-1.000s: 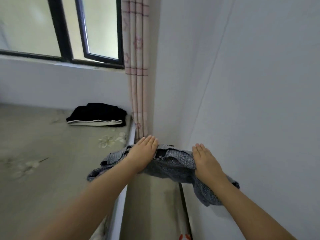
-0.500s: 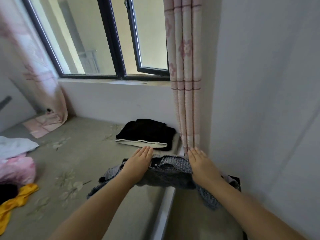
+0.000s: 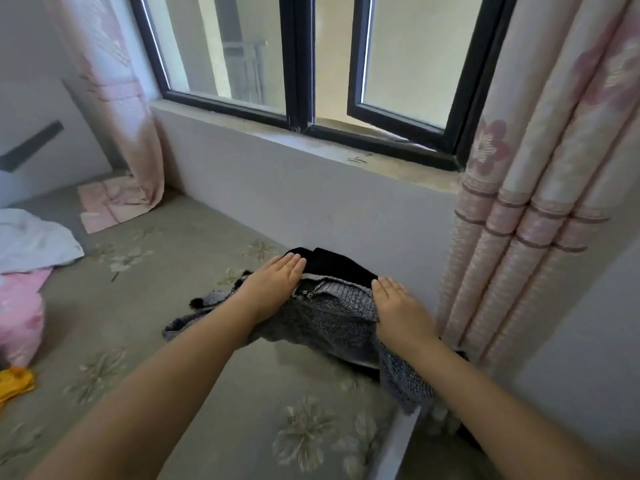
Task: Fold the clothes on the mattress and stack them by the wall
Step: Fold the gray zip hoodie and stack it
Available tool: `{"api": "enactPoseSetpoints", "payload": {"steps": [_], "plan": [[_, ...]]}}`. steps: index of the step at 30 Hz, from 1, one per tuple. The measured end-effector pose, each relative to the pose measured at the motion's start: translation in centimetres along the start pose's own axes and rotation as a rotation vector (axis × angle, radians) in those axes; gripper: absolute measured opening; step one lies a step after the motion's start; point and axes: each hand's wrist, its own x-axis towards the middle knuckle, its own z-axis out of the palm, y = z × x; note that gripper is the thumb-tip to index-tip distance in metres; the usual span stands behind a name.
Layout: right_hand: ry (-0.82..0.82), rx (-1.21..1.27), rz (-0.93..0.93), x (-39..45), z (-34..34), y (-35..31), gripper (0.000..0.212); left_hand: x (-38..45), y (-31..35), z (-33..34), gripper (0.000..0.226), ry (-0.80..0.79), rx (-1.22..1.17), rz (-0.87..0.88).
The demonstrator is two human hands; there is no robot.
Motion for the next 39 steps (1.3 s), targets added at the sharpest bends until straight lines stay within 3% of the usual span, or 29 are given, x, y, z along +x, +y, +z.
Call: {"api": "enactPoseSetpoints", "payload": {"steps": [2, 3, 6, 7, 9, 11, 13, 15, 17, 22, 28, 35, 39], "plan": [[0.019, -0.006, 0.014, 5.1, -1.3, 1.3, 0.063, 5.2, -3.1, 0.0, 0.058, 0.007, 0.010, -0.012], [0.105, -0.021, -0.001, 7.4, -1.9, 1.9, 0.064, 7.5, -4.5, -0.2, 0.059, 0.030, -0.001, -0.026], [0.388, -0.082, -0.053, 13.4, -1.8, 3.7, 0.064, 13.7, -7.4, 0.5, 0.056, 0.283, -0.092, 0.044], [0.414, -0.083, -0.064, 15.0, -1.0, 4.0, 0.063, 15.4, -8.0, 1.3, 0.052, 0.338, -0.112, 0.059], [0.430, -0.059, -0.122, 17.4, 2.4, 3.9, 0.061, 17.7, -8.8, 4.3, 0.056, 0.273, -0.148, -0.046], [0.304, -0.028, -0.169, 19.0, 7.5, 3.3, 0.061, 18.8, -8.5, 9.3, 0.059, 0.022, -0.238, -0.210], [-0.035, -0.047, -0.167, 19.5, 12.9, 2.6, 0.068, 18.5, -6.5, 14.8, 0.068, -0.220, -0.327, -0.304], [-0.387, -0.058, -0.115, 19.6, 18.9, 3.7, 0.072, 18.2, -3.2, 19.7, 0.069, -0.379, -0.418, -0.247], [-0.595, -0.065, -0.037, 19.4, 24.1, 5.6, 0.077, 18.2, -0.1, 23.2, 0.063, -0.474, -0.524, -0.204], [-0.533, -0.076, -0.102, 18.3, 31.7, 9.5, 0.072, 19.2, 4.7, 29.0, 0.067, -0.505, -0.601, -0.213], [-0.500, -0.118, -0.140, 18.4, 34.5, 9.7, 0.069, 19.5, 6.5, 31.2, 0.065, -0.510, -0.528, -0.270], [-0.546, -0.164, -0.119, 18.4, 29.7, 7.0, 0.068, 14.4, 7.1, 26.0, 0.057, -0.449, -0.522, -0.462], [-0.473, -0.047, -0.407, 17.7, 24.8, 0.7, 0.057, 5.6, 5.4, 21.8, 0.051, -0.432, -0.515, -0.684]]}}
